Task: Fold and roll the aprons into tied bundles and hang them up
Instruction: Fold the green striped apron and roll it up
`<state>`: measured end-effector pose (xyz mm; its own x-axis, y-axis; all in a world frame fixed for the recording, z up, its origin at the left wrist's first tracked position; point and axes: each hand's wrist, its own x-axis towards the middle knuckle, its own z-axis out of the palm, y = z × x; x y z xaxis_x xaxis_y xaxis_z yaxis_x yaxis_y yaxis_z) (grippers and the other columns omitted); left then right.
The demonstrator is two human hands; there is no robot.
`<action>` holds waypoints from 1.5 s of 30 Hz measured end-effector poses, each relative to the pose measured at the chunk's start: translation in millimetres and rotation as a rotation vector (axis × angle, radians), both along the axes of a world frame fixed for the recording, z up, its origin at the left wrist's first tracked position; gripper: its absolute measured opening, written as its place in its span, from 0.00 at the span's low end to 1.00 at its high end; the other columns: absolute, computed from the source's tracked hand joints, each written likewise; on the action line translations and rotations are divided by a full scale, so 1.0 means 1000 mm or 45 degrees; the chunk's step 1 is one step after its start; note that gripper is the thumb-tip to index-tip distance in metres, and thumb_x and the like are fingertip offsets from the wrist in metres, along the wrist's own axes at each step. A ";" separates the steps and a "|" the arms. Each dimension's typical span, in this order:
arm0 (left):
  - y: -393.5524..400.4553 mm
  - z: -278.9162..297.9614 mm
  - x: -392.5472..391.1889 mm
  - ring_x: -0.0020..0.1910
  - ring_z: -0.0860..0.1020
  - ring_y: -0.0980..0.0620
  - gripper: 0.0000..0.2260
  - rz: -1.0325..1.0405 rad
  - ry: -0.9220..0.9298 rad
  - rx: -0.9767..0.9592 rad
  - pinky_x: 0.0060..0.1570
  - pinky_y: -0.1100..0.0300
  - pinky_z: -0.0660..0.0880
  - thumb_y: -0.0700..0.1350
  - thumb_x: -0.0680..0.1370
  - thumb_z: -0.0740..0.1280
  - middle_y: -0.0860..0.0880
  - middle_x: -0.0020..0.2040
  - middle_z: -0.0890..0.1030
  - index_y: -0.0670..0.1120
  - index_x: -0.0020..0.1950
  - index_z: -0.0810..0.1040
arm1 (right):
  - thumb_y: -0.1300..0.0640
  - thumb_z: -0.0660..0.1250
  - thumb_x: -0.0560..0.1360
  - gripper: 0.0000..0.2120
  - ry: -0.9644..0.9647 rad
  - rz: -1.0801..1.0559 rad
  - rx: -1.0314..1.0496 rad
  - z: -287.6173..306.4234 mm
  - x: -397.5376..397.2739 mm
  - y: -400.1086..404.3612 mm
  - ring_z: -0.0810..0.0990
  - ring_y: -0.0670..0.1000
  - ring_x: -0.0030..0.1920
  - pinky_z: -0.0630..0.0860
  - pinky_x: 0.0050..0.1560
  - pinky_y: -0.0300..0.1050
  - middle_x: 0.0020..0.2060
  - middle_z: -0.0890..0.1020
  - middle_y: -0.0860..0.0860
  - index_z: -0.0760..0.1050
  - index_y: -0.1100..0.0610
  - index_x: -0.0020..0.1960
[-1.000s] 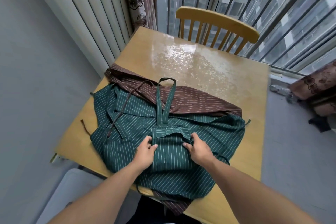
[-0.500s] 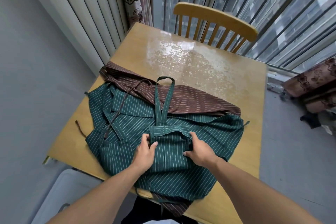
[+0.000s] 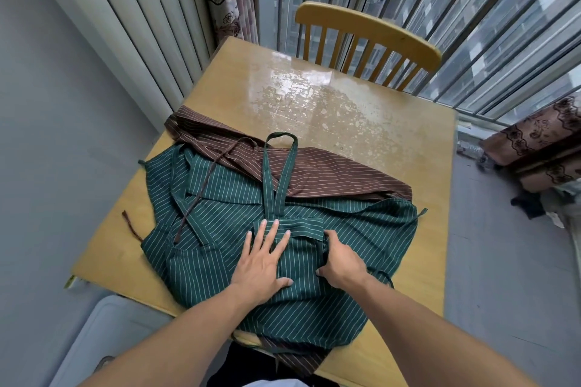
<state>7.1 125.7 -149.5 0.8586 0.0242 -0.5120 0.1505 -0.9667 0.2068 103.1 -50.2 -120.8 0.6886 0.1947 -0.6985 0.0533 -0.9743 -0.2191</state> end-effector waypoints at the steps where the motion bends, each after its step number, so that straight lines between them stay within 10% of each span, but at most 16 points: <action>1: 0.000 -0.001 0.002 0.77 0.24 0.44 0.48 0.005 0.047 -0.010 0.79 0.41 0.35 0.69 0.78 0.63 0.48 0.79 0.25 0.56 0.81 0.31 | 0.54 0.76 0.75 0.44 0.000 0.001 0.007 -0.001 0.000 -0.001 0.80 0.52 0.44 0.75 0.42 0.49 0.41 0.78 0.47 0.50 0.48 0.80; 10: 0.001 0.001 0.013 0.76 0.23 0.45 0.55 0.009 0.158 -0.098 0.79 0.39 0.38 0.66 0.74 0.71 0.50 0.77 0.21 0.57 0.80 0.30 | 0.31 0.70 0.72 0.44 -0.063 -0.125 0.080 0.005 0.003 0.002 0.83 0.51 0.47 0.77 0.45 0.48 0.51 0.83 0.49 0.54 0.45 0.77; 14: 0.008 0.006 0.008 0.79 0.28 0.50 0.50 0.135 0.065 -0.319 0.80 0.43 0.39 0.60 0.74 0.74 0.55 0.80 0.28 0.59 0.83 0.41 | 0.44 0.72 0.77 0.28 0.054 -0.398 0.336 0.010 0.011 0.006 0.79 0.49 0.49 0.77 0.51 0.48 0.50 0.75 0.46 0.65 0.50 0.71; 17: 0.014 0.015 0.002 0.81 0.50 0.55 0.33 0.672 -0.208 -0.641 0.78 0.43 0.55 0.59 0.79 0.68 0.59 0.83 0.48 0.59 0.81 0.59 | 0.58 0.73 0.78 0.13 0.289 -0.465 0.534 0.019 0.017 0.004 0.76 0.47 0.46 0.74 0.48 0.42 0.51 0.78 0.50 0.74 0.53 0.60; 21: 0.029 0.028 0.007 0.50 0.81 0.49 0.12 1.422 -0.270 -0.676 0.51 0.48 0.80 0.55 0.85 0.59 0.46 0.58 0.81 0.50 0.62 0.75 | 0.68 0.72 0.75 0.12 0.693 -0.130 0.660 0.033 0.026 -0.012 0.80 0.49 0.45 0.78 0.44 0.43 0.46 0.85 0.49 0.81 0.51 0.49; 26: 0.032 0.029 0.000 0.52 0.79 0.50 0.14 1.426 0.158 -1.062 0.44 0.59 0.77 0.52 0.82 0.67 0.45 0.59 0.78 0.45 0.63 0.75 | 0.66 0.72 0.76 0.13 0.851 0.414 0.275 0.042 0.015 -0.021 0.83 0.45 0.47 0.79 0.55 0.42 0.43 0.85 0.45 0.82 0.47 0.42; 29: 0.019 0.028 0.002 0.44 0.77 0.53 0.34 1.357 0.290 -1.053 0.51 0.56 0.76 0.50 0.78 0.74 0.49 0.50 0.78 0.40 0.79 0.64 | 0.73 0.58 0.79 0.24 0.805 0.626 0.132 0.046 0.001 -0.020 0.76 0.40 0.38 0.73 0.40 0.30 0.39 0.80 0.42 0.79 0.47 0.40; 33: 0.014 0.017 0.006 0.64 0.79 0.44 0.32 1.280 0.279 -1.011 0.69 0.48 0.73 0.52 0.79 0.73 0.41 0.72 0.76 0.39 0.77 0.67 | 0.74 0.62 0.78 0.18 0.836 0.695 0.141 0.051 -0.007 -0.023 0.75 0.37 0.31 0.70 0.32 0.27 0.33 0.79 0.40 0.81 0.53 0.46; 41: 0.020 0.050 0.044 0.70 0.75 0.44 0.52 1.340 -0.171 -1.134 0.71 0.42 0.71 0.78 0.62 0.71 0.47 0.73 0.76 0.45 0.75 0.72 | 0.68 0.73 0.73 0.12 0.483 0.759 0.199 0.068 -0.002 -0.029 0.81 0.47 0.46 0.80 0.49 0.43 0.45 0.85 0.46 0.86 0.53 0.51; 45: 0.016 0.060 0.046 0.56 0.81 0.47 0.20 1.389 -0.251 -0.978 0.60 0.48 0.81 0.49 0.81 0.70 0.46 0.66 0.79 0.43 0.71 0.77 | 0.68 0.70 0.76 0.22 0.539 0.786 0.129 0.055 -0.010 -0.037 0.79 0.54 0.62 0.77 0.59 0.47 0.64 0.81 0.52 0.78 0.53 0.67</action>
